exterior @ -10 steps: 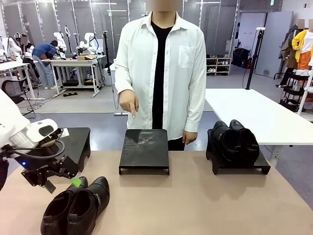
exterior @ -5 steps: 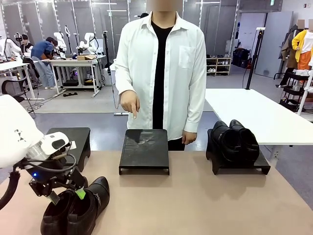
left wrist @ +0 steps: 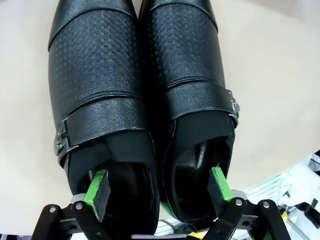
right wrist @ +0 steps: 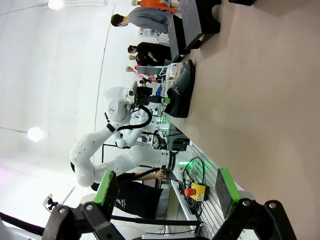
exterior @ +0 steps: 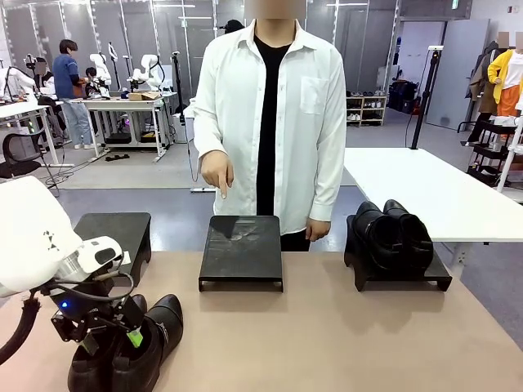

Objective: Place the shoes on the stand as instructed by the person.
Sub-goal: Pick up another pair of Shoes and place it on the Shoes Stand indicated by the person.

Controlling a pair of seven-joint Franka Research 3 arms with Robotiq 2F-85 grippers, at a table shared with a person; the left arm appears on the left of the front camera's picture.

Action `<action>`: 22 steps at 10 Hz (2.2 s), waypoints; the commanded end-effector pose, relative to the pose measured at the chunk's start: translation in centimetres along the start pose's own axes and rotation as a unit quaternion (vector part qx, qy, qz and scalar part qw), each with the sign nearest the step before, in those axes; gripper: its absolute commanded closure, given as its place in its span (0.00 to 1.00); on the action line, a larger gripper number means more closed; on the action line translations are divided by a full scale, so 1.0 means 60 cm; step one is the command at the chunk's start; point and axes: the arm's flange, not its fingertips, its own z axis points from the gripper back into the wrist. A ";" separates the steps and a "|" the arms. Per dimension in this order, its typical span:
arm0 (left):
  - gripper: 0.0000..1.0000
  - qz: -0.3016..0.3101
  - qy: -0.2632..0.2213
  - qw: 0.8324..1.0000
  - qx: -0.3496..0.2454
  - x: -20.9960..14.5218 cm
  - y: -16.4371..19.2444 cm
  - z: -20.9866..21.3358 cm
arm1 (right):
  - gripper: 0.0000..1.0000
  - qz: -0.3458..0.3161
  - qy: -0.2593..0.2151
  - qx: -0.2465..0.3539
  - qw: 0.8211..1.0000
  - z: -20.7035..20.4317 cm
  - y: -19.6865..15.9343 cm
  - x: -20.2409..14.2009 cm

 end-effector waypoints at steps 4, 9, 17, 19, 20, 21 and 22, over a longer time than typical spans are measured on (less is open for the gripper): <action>0.59 -0.023 -0.015 1.000 0.013 -0.080 0.019 -0.059 | 0.00 0.004 -0.004 -0.005 1.000 -0.004 0.003 -0.004; 0.96 -0.014 -0.023 0.999 0.028 -0.078 0.013 -0.061 | 0.00 0.004 -0.004 -0.005 1.000 -0.004 0.003 -0.004; 1.00 0.004 -0.020 1.000 0.024 -0.043 -0.054 0.082 | 0.00 0.004 -0.004 -0.005 1.000 -0.004 0.003 -0.004; 1.00 -0.019 -0.020 0.999 0.038 -0.030 -0.064 0.122 | 0.00 0.004 -0.004 -0.005 1.000 -0.004 0.003 -0.004; 1.00 -0.024 -0.025 0.999 0.041 -0.026 -0.067 0.134 | 0.00 0.004 -0.004 -0.005 1.000 -0.004 0.003 -0.004; 1.00 -0.030 -0.022 0.999 0.039 -0.024 -0.068 0.139 | 0.00 0.004 -0.004 -0.005 1.000 -0.004 0.003 -0.004; 1.00 -0.035 -0.024 0.998 0.036 -0.025 -0.069 0.140 | 0.00 0.004 -0.004 -0.005 1.000 -0.004 0.003 -0.004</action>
